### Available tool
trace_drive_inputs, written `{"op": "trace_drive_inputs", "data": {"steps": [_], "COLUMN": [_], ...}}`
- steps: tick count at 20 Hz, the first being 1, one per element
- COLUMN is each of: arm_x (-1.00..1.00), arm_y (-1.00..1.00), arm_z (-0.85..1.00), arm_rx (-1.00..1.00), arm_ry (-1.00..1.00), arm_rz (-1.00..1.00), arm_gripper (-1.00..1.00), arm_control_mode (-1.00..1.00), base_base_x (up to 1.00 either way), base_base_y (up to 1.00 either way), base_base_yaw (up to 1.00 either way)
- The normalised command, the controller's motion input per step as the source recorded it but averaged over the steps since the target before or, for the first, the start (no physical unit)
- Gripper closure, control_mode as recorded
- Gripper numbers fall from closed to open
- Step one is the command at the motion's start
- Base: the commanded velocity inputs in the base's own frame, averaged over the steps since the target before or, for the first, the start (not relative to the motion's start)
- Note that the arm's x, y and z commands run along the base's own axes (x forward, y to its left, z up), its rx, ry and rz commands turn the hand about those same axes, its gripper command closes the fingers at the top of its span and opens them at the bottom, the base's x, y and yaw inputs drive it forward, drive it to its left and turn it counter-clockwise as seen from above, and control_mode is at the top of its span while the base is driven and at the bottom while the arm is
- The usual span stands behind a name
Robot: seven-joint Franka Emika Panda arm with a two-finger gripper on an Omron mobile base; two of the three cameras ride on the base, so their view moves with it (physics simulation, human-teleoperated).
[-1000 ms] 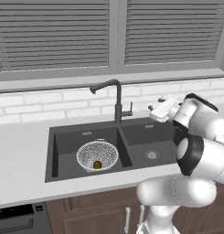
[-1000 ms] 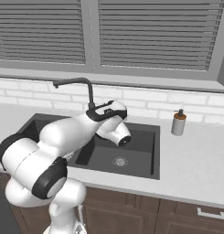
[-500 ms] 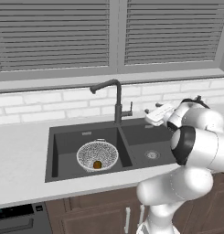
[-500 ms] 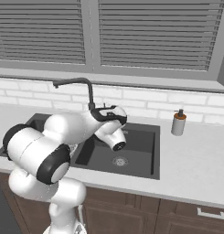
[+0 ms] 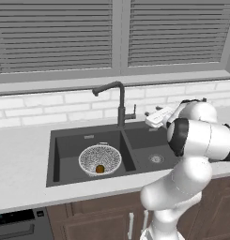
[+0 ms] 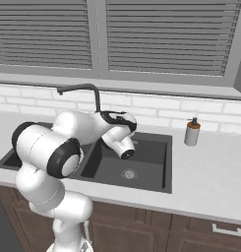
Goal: Put the colander in the sink, put the mango in the colander, and turn on the sink faucet and pour water over the colander.
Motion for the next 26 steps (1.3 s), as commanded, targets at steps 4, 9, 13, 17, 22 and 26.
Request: {"op": "trace_drive_inputs", "data": {"steps": [4, 9, 13, 17, 22, 26], "arm_x": [0.32, 0.34, 0.36, 0.37, 0.38, 0.39], "arm_y": [0.08, 0.09, 0.08, 0.06, 0.09, 0.07], "arm_z": [-0.14, -0.15, -0.14, -0.17, -0.2, -0.3], "arm_rx": [0.01, 0.02, 0.04, 0.04, 0.03, 0.02], "arm_ry": [0.06, 0.05, 0.02, 0.02, 0.01, 0.0], "arm_rz": [0.0, 0.0, 0.0, 0.0, 0.0, 0.0], "arm_gripper": [-1.0, -1.0, -1.0, -1.0, -1.0, -1.0], "arm_control_mode": [-1.0, -1.0, -1.0, -1.0, -1.0, -1.0], "base_base_x": [0.0, 0.0, 0.0, 0.0, 0.0, 0.0], "base_base_y": [0.0, 0.0, 0.0, 0.0, 0.0, 0.0], "base_base_yaw": [0.0, 0.0, 0.0, 0.0, 0.0, 0.0]}}
